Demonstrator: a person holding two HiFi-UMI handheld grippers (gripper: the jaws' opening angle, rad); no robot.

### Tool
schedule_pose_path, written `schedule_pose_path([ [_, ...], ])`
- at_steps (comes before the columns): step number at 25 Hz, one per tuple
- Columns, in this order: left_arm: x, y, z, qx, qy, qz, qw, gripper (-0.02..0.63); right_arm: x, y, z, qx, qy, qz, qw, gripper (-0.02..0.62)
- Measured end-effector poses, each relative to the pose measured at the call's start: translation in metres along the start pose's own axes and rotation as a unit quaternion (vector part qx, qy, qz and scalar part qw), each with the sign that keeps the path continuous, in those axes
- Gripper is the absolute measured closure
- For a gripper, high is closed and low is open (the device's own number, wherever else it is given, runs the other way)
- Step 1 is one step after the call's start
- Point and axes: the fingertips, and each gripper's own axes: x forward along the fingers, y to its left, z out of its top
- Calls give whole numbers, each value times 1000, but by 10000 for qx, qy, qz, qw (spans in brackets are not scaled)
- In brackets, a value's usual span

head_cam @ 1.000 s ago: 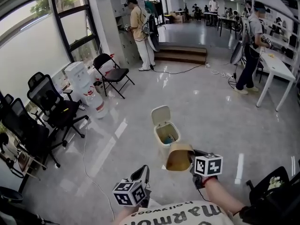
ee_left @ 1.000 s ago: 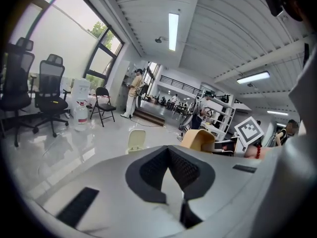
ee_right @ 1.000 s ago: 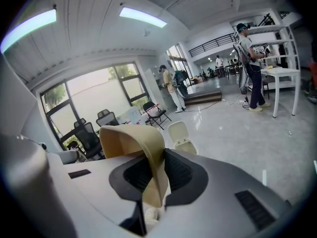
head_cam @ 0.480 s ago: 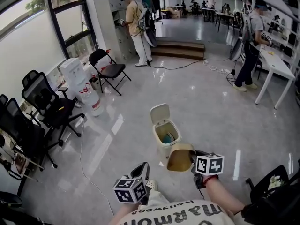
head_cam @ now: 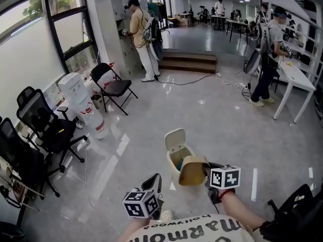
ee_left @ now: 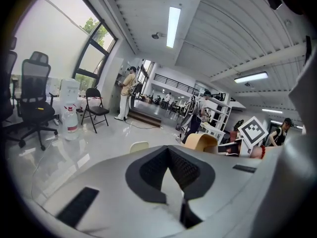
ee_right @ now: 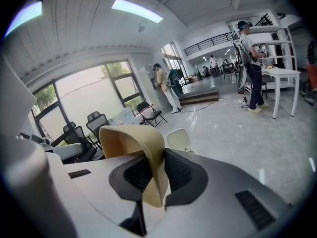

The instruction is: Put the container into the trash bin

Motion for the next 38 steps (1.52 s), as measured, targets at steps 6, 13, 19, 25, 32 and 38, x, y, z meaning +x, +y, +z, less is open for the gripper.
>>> schedule_pose_path([
  [6,36,35,41,161,15,-254,9995,588,29,1,37,256,-200,-285,9991,541],
  [13,78,54,61,352,163,-631,9973,588,52,-12,46,743,-336,-566,9951,541],
  [19,86,82,75,369,176,-854,9955,588,60,-1,47,893,-385,-884,9913,541],
  [25,93,93,75,311,210,-938,9949,588,70,3,45,940,-339,-963,9903,541],
  [32,110,101,69,217,393,-976,9942,588,83,1,39,964,-140,-1041,9898,541],
  [38,130,101,67,165,487,-1033,9933,588,92,-13,42,1032,-45,-1132,9882,541],
])
